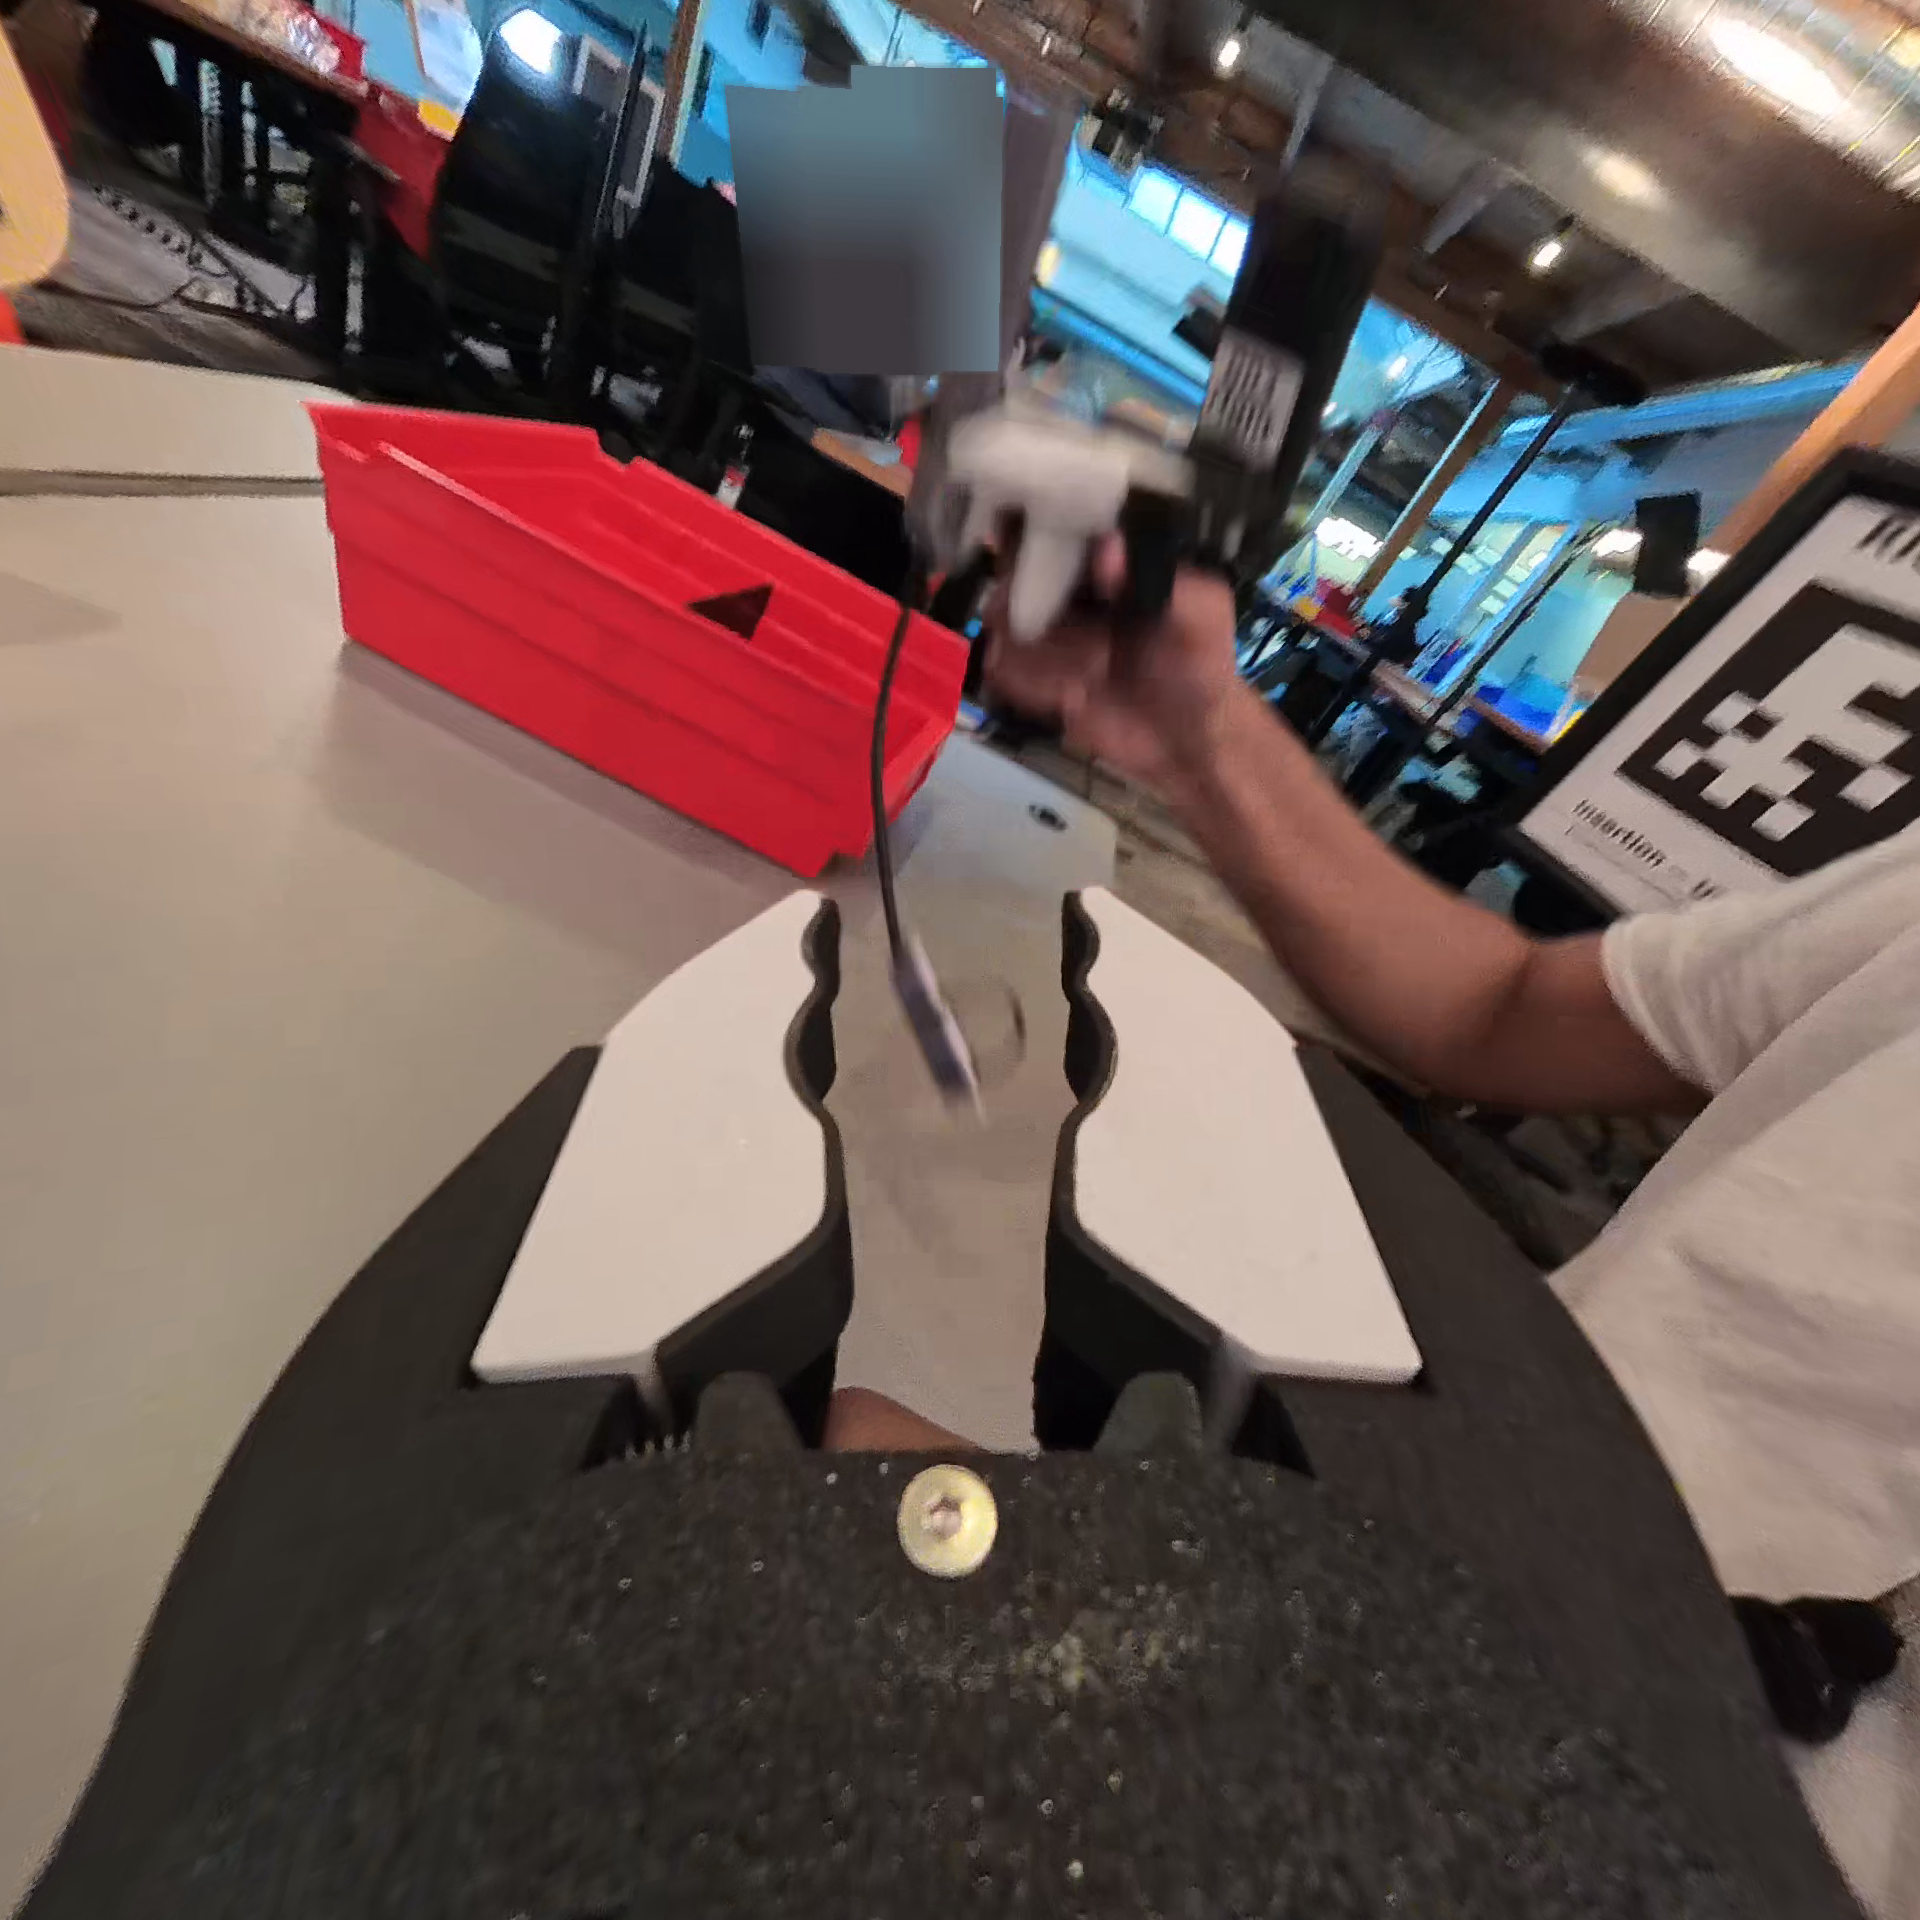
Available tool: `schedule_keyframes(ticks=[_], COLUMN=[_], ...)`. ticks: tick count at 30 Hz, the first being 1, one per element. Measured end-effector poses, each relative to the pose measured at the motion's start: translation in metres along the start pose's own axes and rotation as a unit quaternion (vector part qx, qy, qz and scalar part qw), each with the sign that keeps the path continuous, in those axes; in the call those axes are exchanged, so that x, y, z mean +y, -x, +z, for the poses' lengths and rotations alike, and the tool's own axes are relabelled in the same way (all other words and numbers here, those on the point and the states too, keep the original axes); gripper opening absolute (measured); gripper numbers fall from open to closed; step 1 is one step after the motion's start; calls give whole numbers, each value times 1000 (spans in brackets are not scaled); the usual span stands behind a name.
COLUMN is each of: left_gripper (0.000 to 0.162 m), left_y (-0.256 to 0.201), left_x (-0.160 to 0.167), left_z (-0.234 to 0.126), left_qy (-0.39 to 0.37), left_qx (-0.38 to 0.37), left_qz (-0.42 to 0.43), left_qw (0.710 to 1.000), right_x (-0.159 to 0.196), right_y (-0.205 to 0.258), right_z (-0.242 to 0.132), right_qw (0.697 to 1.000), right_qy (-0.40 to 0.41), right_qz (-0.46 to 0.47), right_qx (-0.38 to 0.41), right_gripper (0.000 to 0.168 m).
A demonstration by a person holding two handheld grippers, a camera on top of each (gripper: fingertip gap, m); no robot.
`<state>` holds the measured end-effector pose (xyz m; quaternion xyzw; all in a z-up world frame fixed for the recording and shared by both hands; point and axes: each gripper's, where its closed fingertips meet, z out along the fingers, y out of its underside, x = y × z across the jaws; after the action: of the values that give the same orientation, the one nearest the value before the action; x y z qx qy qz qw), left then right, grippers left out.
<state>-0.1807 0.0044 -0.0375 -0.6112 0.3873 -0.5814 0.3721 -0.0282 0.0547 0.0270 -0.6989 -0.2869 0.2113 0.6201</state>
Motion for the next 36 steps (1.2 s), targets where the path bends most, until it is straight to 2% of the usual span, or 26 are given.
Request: schedule_keyframes(ticks=[5, 7, 9, 11, 14, 16, 19, 22, 24, 27, 30, 34, 35, 36], left_gripper=[36, 32, 31, 30, 30, 30, 29, 29, 29, 29, 29, 29, 29, 29], left_y=[-11, -12, -13, -12, -12, -11, -8, -6, -8, -7, -5, -7, -7, -7], left_x=[39, 47, 52, 54, 57, 59, 62, 66, 70, 74, 77, 74, 74, 73], left_z=[-7, -8, -6, -5, -5, -6, -6, -5, -3, 0, 1, -1, -2, -4], left_qy=[52, 62, 72, 74, 76, 81, 86, 95, 101, 108, 115, 109, 108, 109], left_qx=[-36, -42, -40, -41, -42, -43, -44, -43, -33, -26, -29, -31, -33, -36], left_qz=[60, 75, 77, 75, 76, 80, 77, 77, 80, 82, 86, 82, 84, 87], left_qw=[996, 994, 994, 994, 993, 993, 992, 992, 991, 990, 989, 990, 990, 990], right_x=[-82, -97, -95, -76, -22, 27, 91, 135, 162, 189, 203, 230, 231, 230], right_y=[-123, -161, -196, -226, -258, -264, -264, -250, -249, -254, -267, -277, -283, -285], right_z=[-50, -59, -62, -59, -49, -34, -20, -2, 0, 2, 3, -27, -32, -31], right_qw=[974, 964, 952, 943, 930, 929, 899, 887, 857, 808, 769, 706, 700, 709], right_qy=[-49, -58, -35, 6, 99, 181, 319, 394, 469, 553, 604, 687, 690, 680], right_qz=[-85, -90, -107, -122, -125, -106, -143, -165, -168, -185, -203, -168, -172, -170], right_qx=[204, 245, 284, 311, 330, 305, 266, 174, 131, 79, 55, 40, 57, 74], right_gripper=[23, 23, 23, 23, 23, 23, 23, 23, 23, 23, 22, 22, 22, 31])
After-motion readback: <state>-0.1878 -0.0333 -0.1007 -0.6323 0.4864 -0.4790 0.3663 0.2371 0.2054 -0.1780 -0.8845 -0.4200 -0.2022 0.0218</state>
